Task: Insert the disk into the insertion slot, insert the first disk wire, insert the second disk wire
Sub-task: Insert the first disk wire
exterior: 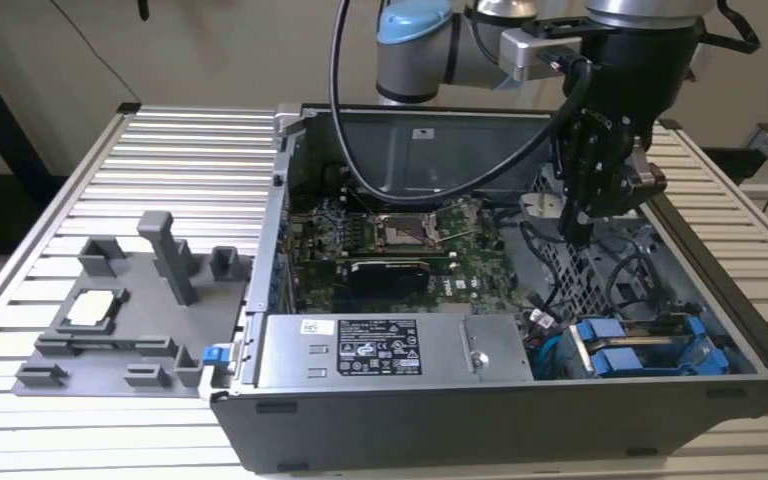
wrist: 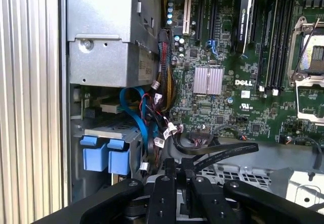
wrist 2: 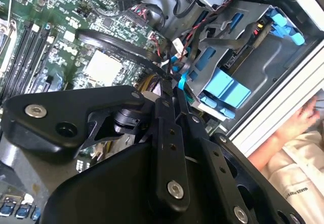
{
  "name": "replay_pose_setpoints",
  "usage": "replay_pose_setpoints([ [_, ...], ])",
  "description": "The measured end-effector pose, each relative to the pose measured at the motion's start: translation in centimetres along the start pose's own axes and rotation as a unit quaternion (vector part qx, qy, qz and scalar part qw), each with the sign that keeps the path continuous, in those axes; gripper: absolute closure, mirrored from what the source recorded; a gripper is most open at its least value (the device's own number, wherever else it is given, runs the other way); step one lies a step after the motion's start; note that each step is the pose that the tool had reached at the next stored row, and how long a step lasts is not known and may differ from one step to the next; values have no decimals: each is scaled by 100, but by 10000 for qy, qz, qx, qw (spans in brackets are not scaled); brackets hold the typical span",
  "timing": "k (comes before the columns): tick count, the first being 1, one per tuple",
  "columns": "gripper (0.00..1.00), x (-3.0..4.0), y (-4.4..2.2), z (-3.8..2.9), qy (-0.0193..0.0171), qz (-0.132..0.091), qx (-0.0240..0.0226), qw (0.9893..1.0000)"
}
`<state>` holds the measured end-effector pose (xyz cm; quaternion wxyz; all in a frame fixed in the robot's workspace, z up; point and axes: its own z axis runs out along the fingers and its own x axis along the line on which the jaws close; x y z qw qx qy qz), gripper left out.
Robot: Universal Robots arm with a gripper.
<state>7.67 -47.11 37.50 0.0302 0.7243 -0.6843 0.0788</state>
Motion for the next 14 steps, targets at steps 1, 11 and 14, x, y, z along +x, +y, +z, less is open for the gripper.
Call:
replay_pose_setpoints([
  [1,82,0,0,0,0,0,0,10000],
  [11,82,-75,6,20,458,-23,28,9989],
  [14,82,-83,39,51,465,-4,121,9988],
])
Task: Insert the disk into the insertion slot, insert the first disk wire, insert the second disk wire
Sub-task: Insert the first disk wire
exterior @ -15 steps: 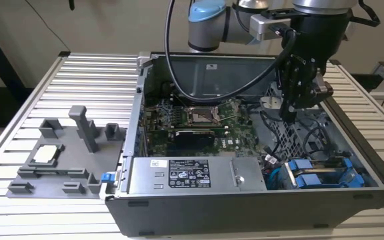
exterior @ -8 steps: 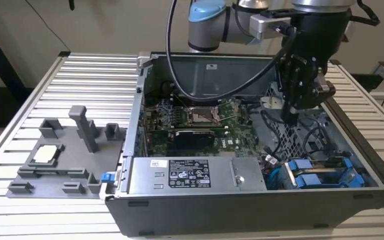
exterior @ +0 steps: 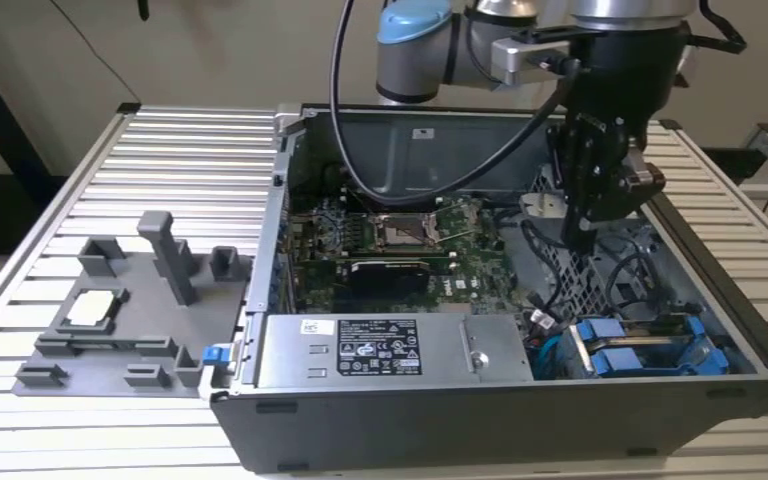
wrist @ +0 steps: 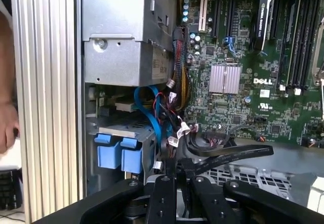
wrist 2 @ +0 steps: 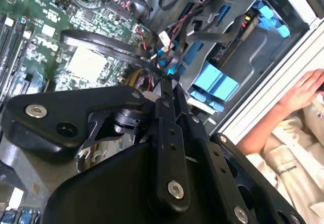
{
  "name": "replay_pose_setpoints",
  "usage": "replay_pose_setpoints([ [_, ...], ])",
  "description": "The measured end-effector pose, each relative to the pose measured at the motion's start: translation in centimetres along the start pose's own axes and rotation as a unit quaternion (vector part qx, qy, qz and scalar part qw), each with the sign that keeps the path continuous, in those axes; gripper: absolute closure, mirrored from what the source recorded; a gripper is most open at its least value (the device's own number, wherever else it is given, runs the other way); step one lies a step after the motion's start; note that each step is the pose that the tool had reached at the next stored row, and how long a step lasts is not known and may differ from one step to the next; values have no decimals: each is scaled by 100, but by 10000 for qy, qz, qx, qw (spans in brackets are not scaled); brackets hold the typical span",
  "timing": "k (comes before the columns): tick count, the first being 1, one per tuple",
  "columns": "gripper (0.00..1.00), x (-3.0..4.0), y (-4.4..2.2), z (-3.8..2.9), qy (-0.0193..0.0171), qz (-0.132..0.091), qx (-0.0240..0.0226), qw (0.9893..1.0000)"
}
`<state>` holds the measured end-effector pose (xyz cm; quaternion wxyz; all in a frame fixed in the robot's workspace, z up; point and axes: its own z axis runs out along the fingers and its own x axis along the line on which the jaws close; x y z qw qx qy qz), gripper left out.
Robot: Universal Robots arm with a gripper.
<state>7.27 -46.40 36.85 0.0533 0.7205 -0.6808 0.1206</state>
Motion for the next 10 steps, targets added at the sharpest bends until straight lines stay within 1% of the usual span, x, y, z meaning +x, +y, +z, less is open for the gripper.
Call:
replay_pose_setpoints([
  [1,82,-2,17,5,3,9,38,10000],
  [2,82,-3,28,7,3,13,51,10000],
  [5,81,-5,50,10,6,17,66,10000],
  [6,74,-6,53,12,8,19,74,10000],
  [7,74,-8,56,15,10,22,89,10000],
  [10,74,-13,59,33,16,41,176,9998],
])
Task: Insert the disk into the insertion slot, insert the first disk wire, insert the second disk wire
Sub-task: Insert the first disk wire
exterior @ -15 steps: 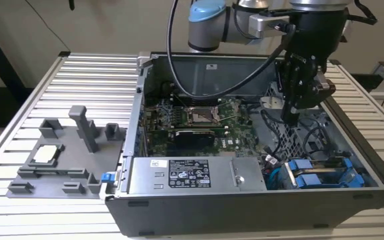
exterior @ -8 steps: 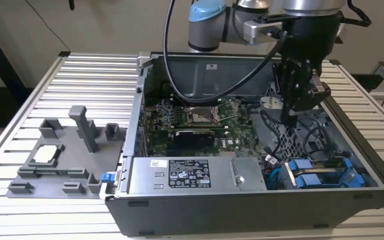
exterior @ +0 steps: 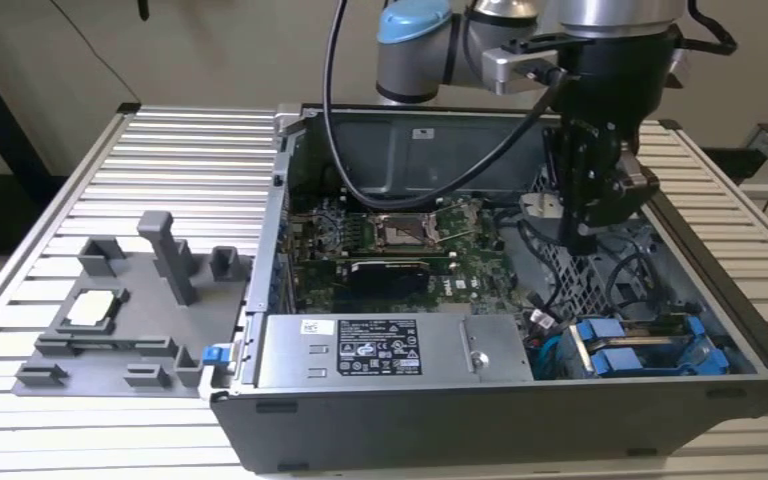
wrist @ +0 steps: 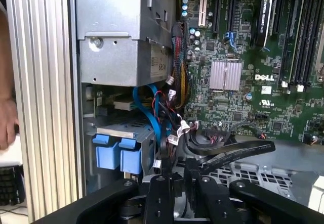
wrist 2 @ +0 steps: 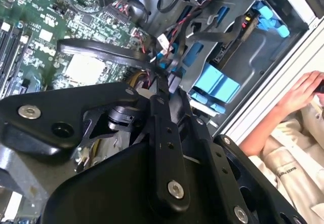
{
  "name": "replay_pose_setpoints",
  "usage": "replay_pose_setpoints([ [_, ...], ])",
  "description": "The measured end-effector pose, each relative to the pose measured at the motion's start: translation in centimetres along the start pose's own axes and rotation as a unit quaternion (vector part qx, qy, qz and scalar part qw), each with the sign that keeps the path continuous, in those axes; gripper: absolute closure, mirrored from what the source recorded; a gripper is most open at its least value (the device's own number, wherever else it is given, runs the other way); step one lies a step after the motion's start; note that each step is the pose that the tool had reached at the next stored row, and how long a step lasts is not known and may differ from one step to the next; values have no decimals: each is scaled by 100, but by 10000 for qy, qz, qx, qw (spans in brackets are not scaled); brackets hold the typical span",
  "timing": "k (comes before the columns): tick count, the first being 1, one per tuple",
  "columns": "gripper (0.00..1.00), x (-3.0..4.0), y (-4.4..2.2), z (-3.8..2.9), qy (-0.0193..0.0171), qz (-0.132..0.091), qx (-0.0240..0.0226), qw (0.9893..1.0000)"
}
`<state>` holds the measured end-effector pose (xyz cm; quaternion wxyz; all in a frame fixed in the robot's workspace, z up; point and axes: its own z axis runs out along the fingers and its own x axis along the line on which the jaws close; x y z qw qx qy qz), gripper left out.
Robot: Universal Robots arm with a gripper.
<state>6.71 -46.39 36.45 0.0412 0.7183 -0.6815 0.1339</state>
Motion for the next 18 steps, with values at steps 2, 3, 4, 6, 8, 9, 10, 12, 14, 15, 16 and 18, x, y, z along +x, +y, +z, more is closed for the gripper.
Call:
replay_pose_setpoints([
  [2,74,0,1,3,4,10,56,10000],
  [3,74,0,0,4,5,11,68,10000],
  [4,74,0,-1,4,4,11,73,10000],
  [6,74,-1,1,6,4,15,82,10000],
  [8,74,-2,2,9,2,26,124,9999],
  [9,74,-2,1,9,-6,30,137,9999],
  [10,74,-2,1,9,-13,32,142,9999],
  [12,74,-3,1,10,-16,33,144,9999],
  [14,77,-2,2,9,-15,33,143,9999],
  [15,84,-2,1,9,-15,33,143,9999],
  [16,84,-2,2,9,-15,33,143,9999],
  [18,84,-1,1,9,-15,33,143,9999],
])
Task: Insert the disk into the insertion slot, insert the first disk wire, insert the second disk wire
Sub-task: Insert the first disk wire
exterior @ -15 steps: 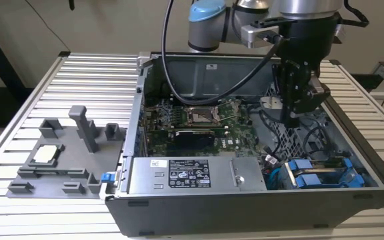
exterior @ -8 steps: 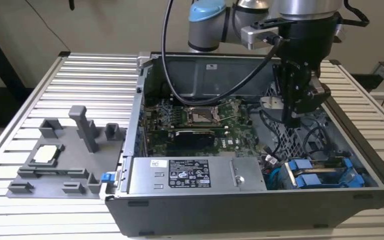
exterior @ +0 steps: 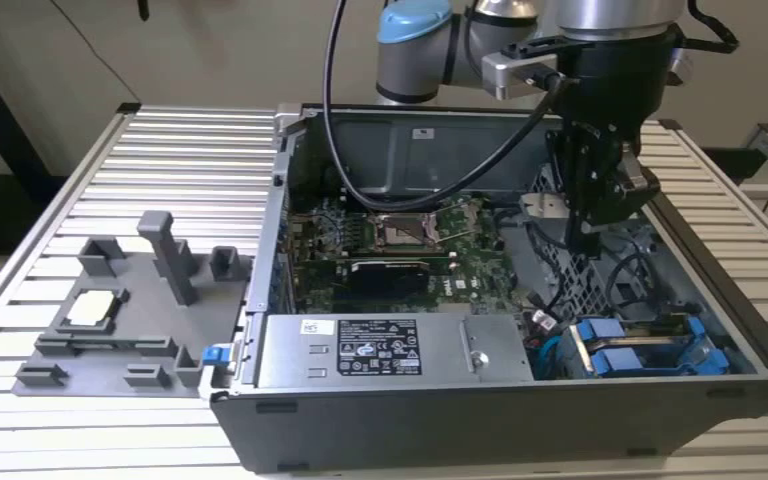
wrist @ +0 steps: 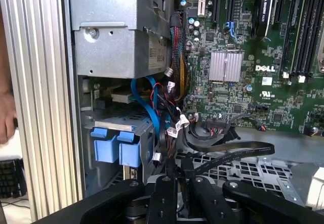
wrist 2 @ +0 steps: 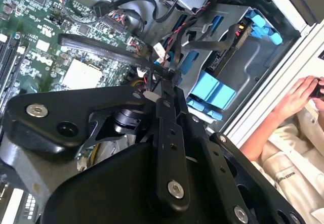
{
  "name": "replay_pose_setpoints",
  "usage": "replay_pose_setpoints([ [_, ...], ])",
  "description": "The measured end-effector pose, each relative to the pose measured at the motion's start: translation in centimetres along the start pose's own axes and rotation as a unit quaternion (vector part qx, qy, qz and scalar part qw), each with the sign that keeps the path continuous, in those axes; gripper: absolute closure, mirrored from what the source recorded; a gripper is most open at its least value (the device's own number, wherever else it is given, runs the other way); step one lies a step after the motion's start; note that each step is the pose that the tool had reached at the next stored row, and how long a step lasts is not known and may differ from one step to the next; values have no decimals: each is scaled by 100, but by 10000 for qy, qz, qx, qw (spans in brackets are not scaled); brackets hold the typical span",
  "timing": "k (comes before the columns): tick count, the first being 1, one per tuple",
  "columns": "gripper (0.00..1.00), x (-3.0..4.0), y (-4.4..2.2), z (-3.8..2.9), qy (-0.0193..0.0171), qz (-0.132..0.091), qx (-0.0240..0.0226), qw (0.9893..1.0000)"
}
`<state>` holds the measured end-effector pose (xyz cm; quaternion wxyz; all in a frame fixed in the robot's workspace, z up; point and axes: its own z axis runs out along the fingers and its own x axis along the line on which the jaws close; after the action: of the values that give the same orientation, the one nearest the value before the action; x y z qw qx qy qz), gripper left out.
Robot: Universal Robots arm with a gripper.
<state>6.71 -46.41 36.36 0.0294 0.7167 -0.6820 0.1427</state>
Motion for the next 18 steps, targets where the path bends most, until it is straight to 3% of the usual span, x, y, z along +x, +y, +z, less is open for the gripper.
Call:
replay_pose_setpoints([
  [4,82,7,-3,-23,1,0,0,10000],
  [7,69,4,-5,-25,-1,1,1,10000],
  [10,69,1,-3,-16,1,2,7,10000],
  [14,69,5,-30,-10,-39,9,9,10000],
  [18,69,5,-50,-8,-49,11,8,10000],
])
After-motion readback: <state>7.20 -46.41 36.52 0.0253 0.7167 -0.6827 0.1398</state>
